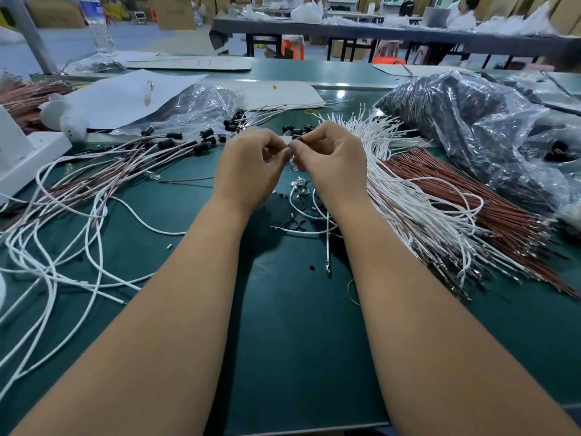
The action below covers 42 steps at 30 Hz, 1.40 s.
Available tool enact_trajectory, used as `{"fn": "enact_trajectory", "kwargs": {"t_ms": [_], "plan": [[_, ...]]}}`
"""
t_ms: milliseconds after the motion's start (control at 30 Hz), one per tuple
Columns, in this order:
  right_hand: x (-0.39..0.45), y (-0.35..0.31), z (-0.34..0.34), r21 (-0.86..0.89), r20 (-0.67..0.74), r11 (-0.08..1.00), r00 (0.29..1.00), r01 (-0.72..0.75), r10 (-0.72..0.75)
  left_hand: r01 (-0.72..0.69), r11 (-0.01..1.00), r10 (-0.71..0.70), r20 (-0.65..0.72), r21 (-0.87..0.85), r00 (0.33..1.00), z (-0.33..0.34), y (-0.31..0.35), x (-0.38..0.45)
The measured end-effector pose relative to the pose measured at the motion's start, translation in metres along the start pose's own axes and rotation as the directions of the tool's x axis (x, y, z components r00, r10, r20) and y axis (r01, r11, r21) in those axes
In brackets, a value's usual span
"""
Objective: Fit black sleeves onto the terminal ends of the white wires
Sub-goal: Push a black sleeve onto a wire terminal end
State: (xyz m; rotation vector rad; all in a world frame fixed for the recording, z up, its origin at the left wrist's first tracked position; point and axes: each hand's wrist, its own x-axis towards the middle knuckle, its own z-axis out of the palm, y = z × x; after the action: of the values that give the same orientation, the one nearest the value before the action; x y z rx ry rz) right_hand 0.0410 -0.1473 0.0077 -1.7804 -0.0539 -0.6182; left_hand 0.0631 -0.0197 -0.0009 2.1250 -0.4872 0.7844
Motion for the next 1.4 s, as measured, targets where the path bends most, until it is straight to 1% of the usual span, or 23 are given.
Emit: {"fn": "enact_trajectory", "kwargs": {"t_ms": [100,400,567,633,800,833,900,933,967,1000,1033,1100,1167,1233,1267,1333,1400], "plan": [[0.000,0.003,0.000,-0.026,-0.008,1.000,1.000,0.007,-0.007,-0.011,1.000,0.011,-0.001,0.010,1.000,0.002,0.001,-0.002],[0.005,0.006,0.001,0.024,-0.053,0.999,0.998,-0.025,0.026,0.000,1.000,0.000,0.034,0.004,0.999,0.001,0.006,-0.001],[0.007,0.007,0.000,0.074,-0.084,0.996,0.995,-0.042,0.048,0.044,0.995,-0.038,0.074,-0.086,0.997,0.001,0.012,0.000],[0.008,0.007,-0.002,0.110,-0.108,0.992,0.992,-0.059,0.071,0.050,0.991,-0.038,0.098,-0.123,0.994,0.001,0.015,-0.001],[0.006,0.004,-0.002,0.127,-0.146,0.988,0.983,-0.093,0.111,0.058,0.983,-0.033,0.142,-0.174,0.989,0.001,0.015,0.000],[0.006,0.002,-0.003,0.159,-0.137,0.982,0.982,-0.104,0.126,0.077,0.979,-0.050,0.147,-0.187,0.988,0.002,0.014,-0.001],[0.006,-0.002,-0.005,0.217,-0.060,0.967,0.987,-0.133,0.149,0.135,0.967,-0.107,0.136,-0.217,0.985,0.002,0.011,-0.001],[0.005,-0.004,-0.006,0.198,-0.014,0.970,0.989,-0.143,0.148,0.167,0.958,-0.141,0.124,-0.233,0.982,0.001,0.009,-0.001],[0.005,-0.005,-0.007,0.125,0.019,0.982,0.990,-0.140,0.139,0.197,0.948,-0.174,0.114,-0.249,0.978,0.001,0.007,-0.001],[0.005,-0.006,-0.008,-0.004,0.035,0.993,0.993,-0.116,0.116,0.225,0.936,-0.202,0.111,-0.269,0.973,-0.001,0.005,0.000],[0.005,-0.007,-0.009,-0.169,0.052,0.983,0.995,-0.071,0.081,0.252,0.919,-0.225,0.120,-0.304,0.967,-0.002,0.003,0.001],[0.003,-0.007,-0.009,-0.460,0.145,0.888,0.989,0.029,0.043,0.304,0.864,-0.259,0.163,-0.401,0.952,-0.003,0.000,0.004],[0.000,-0.008,-0.008,-0.625,0.267,0.776,0.958,0.088,0.106,0.338,0.803,-0.266,0.212,-0.491,0.940,-0.003,-0.001,0.004],[-0.002,-0.007,-0.008,-0.703,0.335,0.697,0.931,0.146,0.144,0.336,0.770,-0.248,0.231,-0.542,0.941,-0.003,-0.002,0.004],[-0.002,-0.007,-0.008,-0.711,0.344,0.684,0.929,0.163,0.137,0.331,0.759,-0.240,0.232,-0.561,0.943,-0.003,-0.002,0.004],[-0.002,-0.005,-0.008,-0.693,0.327,0.703,0.938,0.158,0.112,0.318,0.724,-0.221,0.230,-0.612,0.948,-0.004,-0.002,0.004],[-0.001,-0.004,-0.007,-0.655,0.276,0.745,0.957,0.123,0.085,0.300,0.690,-0.193,0.232,-0.658,0.953,-0.005,0.000,0.005]]}}
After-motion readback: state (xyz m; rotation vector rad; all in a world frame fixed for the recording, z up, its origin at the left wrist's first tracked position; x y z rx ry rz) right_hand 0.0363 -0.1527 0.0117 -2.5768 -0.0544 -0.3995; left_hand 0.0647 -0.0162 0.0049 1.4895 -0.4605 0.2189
